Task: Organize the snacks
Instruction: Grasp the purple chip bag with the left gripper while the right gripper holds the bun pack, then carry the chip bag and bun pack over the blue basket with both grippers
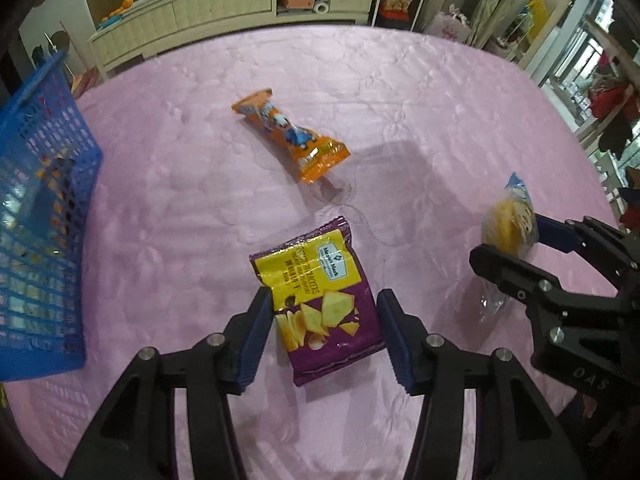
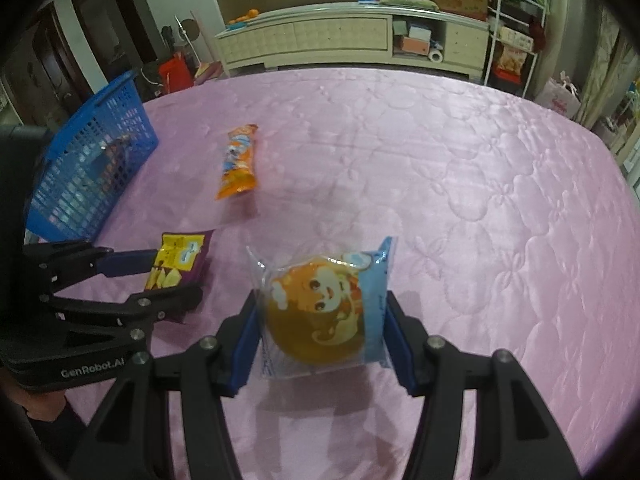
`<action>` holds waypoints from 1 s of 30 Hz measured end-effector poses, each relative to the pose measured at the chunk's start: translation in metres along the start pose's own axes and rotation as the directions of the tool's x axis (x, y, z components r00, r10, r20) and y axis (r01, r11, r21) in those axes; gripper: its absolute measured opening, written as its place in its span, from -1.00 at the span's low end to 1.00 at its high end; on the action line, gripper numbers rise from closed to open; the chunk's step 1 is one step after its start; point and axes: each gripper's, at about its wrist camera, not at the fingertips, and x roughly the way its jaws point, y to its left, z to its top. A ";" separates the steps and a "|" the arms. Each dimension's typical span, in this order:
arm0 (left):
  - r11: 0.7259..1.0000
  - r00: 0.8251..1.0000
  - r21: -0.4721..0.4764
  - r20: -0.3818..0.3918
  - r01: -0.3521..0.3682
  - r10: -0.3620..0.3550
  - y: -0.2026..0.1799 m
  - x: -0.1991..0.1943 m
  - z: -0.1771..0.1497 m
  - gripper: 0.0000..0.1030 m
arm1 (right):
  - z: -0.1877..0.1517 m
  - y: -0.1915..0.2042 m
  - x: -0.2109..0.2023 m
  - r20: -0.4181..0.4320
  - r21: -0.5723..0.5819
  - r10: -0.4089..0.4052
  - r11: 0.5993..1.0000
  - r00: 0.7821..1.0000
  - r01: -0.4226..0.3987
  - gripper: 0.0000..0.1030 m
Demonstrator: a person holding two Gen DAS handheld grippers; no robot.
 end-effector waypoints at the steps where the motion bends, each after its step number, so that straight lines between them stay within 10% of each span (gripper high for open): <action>1: 1.000 1.000 -0.004 0.011 0.008 -0.008 0.003 -0.007 -0.001 -0.02 | 0.002 0.004 -0.005 0.008 -0.005 -0.004 1.000 1.000 0.004 0.19; 30: 0.998 0.942 -0.004 0.330 -0.065 0.063 0.153 -0.207 0.000 -0.02 | 0.102 0.163 -0.103 0.229 -0.157 0.089 0.986 0.969 -0.053 0.19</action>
